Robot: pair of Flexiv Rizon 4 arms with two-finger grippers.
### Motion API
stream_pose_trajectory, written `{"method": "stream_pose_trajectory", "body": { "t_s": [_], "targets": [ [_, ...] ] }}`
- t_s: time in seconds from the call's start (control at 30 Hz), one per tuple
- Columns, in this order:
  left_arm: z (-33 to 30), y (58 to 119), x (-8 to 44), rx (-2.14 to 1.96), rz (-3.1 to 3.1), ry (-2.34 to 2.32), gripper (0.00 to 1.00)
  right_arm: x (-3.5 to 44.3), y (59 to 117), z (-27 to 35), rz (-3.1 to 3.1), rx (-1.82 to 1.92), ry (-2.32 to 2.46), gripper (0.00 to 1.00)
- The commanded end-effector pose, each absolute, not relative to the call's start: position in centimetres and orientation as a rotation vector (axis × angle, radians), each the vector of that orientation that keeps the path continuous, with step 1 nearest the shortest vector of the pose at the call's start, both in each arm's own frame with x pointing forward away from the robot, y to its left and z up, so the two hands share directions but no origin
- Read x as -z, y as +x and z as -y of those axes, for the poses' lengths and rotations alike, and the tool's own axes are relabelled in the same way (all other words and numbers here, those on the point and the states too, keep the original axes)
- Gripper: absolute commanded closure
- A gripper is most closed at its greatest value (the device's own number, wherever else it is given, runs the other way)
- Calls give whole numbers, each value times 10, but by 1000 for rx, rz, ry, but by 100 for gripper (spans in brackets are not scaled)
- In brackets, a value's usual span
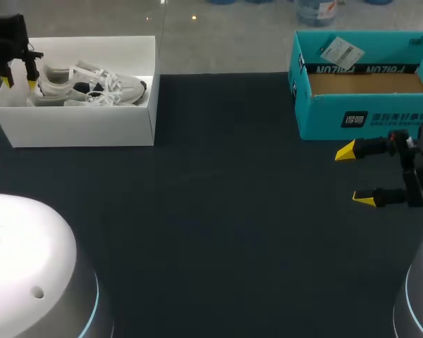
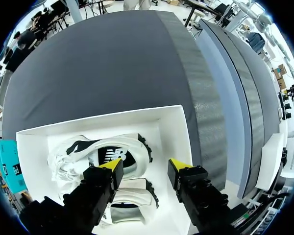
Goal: Take the shoe out of the shoebox, open the shoe tongue, remove and reinsert the insole, then place the shoe into the shoebox
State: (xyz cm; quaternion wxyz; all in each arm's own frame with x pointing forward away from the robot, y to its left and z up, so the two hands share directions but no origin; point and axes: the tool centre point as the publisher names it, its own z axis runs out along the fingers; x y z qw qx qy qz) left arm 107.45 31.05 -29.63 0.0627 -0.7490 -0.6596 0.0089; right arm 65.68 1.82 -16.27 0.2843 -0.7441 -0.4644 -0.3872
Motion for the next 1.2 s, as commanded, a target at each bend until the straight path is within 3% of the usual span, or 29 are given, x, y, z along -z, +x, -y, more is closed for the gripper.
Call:
{"method": "stream_pose_trajectory", "body": {
  "t_s": [0.03, 0.87, 1.1, 1.2],
  "targets": [
    [-311, 1072, 312, 83, 2048, -2330, 45, 161, 646, -17, 1237, 1046, -2003, 0],
    [-309, 1089, 375, 9, 2061, -2303, 38, 161, 646, -17, 1237, 1046, -2003, 0],
    [-311, 1087, 394, 15, 2047, -2315, 42, 161, 646, -17, 1237, 1046, -2003, 0],
    [-312, 1088, 400, 11, 2045, -2300, 53, 161, 646, -17, 1237, 1046, -2003, 0]
  ]
}}
